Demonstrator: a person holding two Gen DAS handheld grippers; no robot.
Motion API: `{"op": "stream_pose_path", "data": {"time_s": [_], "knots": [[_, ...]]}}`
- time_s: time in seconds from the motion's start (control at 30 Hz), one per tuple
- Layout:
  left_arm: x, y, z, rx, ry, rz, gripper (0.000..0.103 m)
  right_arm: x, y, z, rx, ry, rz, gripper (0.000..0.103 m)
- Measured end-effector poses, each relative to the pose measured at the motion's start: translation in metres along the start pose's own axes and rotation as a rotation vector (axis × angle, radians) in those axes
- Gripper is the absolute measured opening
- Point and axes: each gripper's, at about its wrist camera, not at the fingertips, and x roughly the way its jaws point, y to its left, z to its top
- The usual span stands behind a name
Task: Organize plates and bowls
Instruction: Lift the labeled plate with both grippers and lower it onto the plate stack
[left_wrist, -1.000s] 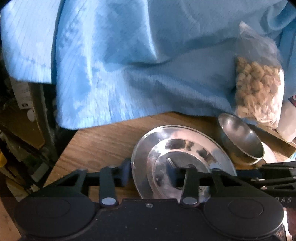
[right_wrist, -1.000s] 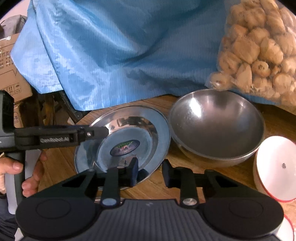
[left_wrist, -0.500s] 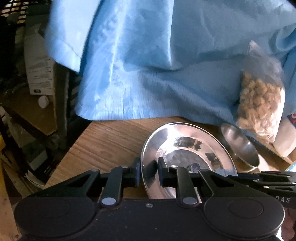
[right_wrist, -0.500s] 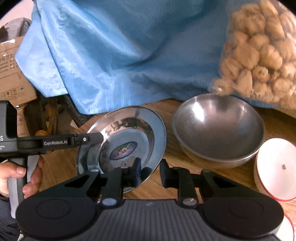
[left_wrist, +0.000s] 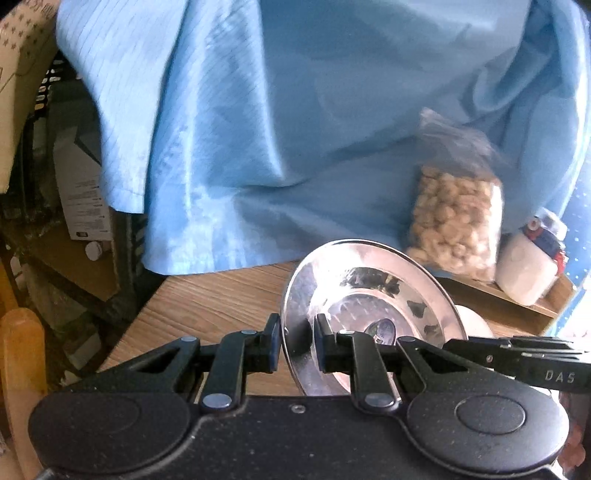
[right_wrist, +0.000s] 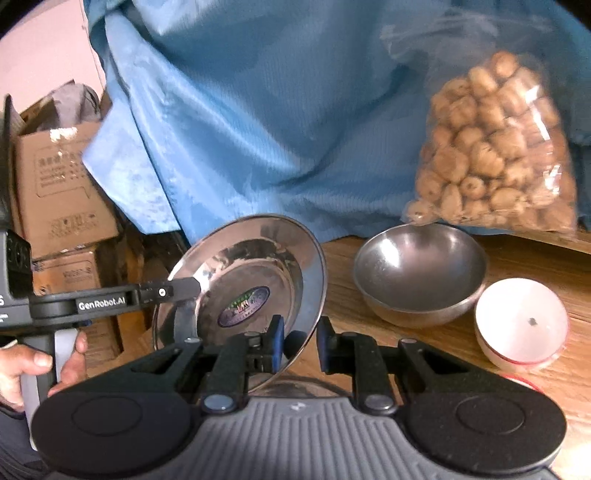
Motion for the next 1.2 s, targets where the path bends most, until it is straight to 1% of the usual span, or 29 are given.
{"op": "stream_pose_path", "data": {"time_s": [0.23, 0.37, 0.6, 0.83, 1.0, 1.2], "knots": [[-0.021, -0.036, -0.016, 0.038, 0.008, -0.036, 0.02, -0.049, -0.006, -0.012, 0.024, -0.04, -0.021, 0.02], [-0.026, -0.058, -0.032, 0.083, 0.028, -0.036, 0.02, -0.07, -0.014, -0.031, 0.06, -0.049, -0.026, 0.02], [-0.03, -0.08, -0.056, 0.108, 0.08, -0.049, 0.021, -0.096, -0.029, -0.063, 0.116, -0.035, -0.031, 0.02], [-0.035, -0.086, -0.066, 0.124, 0.109, -0.027, 0.021, -0.106, -0.032, -0.083, 0.128, -0.011, -0.023, 0.02], [-0.037, -0.082, -0.074, 0.11, 0.139, -0.005, 0.021, -0.103, -0.028, -0.09, 0.124, 0.013, -0.019, 0.02], [-0.039, -0.078, -0.076, 0.11, 0.14, 0.006, 0.022, -0.098, -0.023, -0.093, 0.127, 0.023, -0.035, 0.021]]}}
